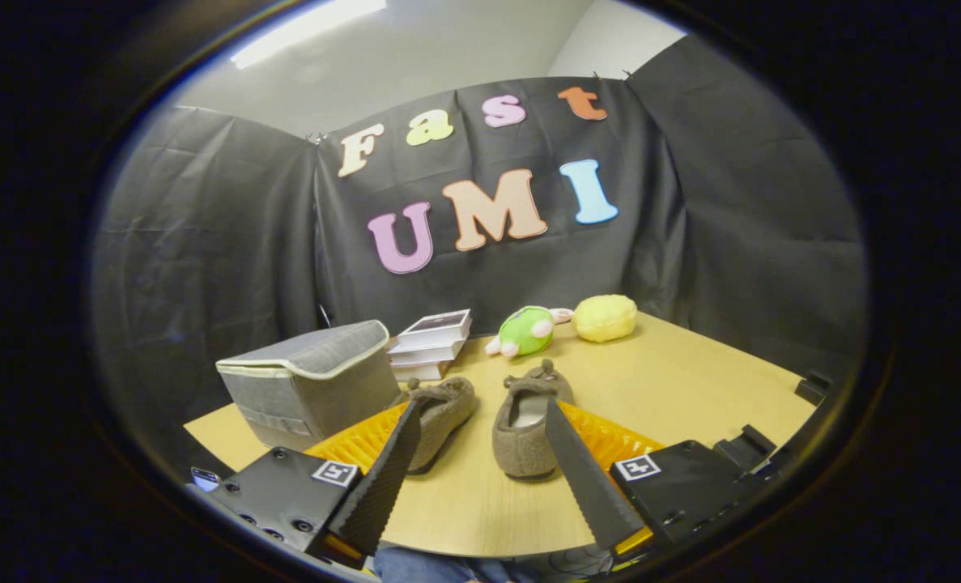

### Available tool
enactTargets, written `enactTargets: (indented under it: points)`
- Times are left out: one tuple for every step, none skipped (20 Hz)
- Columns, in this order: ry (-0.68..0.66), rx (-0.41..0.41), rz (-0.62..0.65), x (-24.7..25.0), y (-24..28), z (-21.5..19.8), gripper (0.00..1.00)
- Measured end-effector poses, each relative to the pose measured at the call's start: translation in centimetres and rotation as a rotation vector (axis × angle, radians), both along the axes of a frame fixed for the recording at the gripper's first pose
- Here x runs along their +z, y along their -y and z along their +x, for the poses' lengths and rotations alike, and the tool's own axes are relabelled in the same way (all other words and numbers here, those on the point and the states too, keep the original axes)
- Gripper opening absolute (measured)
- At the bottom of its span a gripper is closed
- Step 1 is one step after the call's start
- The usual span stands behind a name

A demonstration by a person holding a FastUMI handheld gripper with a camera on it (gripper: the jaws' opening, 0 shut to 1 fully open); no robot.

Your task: Open the storage box then place both shoes into the box .Put the left shoe in first, then the right shoe, with the right side of both shoes facing outward in a uniform manner.

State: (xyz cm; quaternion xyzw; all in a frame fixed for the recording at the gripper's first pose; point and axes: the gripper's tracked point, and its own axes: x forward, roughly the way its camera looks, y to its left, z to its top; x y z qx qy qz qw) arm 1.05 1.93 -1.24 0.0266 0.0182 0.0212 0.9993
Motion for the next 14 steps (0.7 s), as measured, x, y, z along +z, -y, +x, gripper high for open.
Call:
enactTargets:
  points:
    - [-0.005, 0.014, 0.022, 0.2, -0.6, 0.2, 0.99]
    - [-0.009, 0.037, 0.052, 0.5, -1.5, 0.5, 0.99]
    - [-0.011, 0.064, 0.096, 0.9, -2.6, 0.8, 0.99]
    - [-0.013, 0.101, 0.155, 1.4, -3.8, 0.9, 0.99]
    - [-0.021, 0.142, 0.228, 1.9, -5.2, 1.2, 0.99]
    - [-0.029, 0.181, 0.316, 2.4, -6.6, 1.6, 0.99]
    - [-0.037, 0.214, 0.412, 2.9, -7.9, 2.1, 0.99]
    - [-0.044, 0.242, 0.507, 3.3, -9.0, 2.7, 0.99]
    - [-0.051, 0.263, 0.593, 3.7, -10.0, 3.4, 0.99]
    - [-0.068, 0.279, 0.661, 3.4, -10.9, 4.3, 0.99]
    - [-0.088, 0.288, 0.709, 3.0, -11.7, 5.1, 0.99]
    - [-0.116, 0.302, 0.770, 2.5, -12.8, 5.5, 0.99]
    - [-0.142, 0.317, 0.832, 2.1, -13.8, 5.8, 0.99]
    - [-0.163, 0.318, 0.883, 1.7, -14.5, 6.2, 0.99]
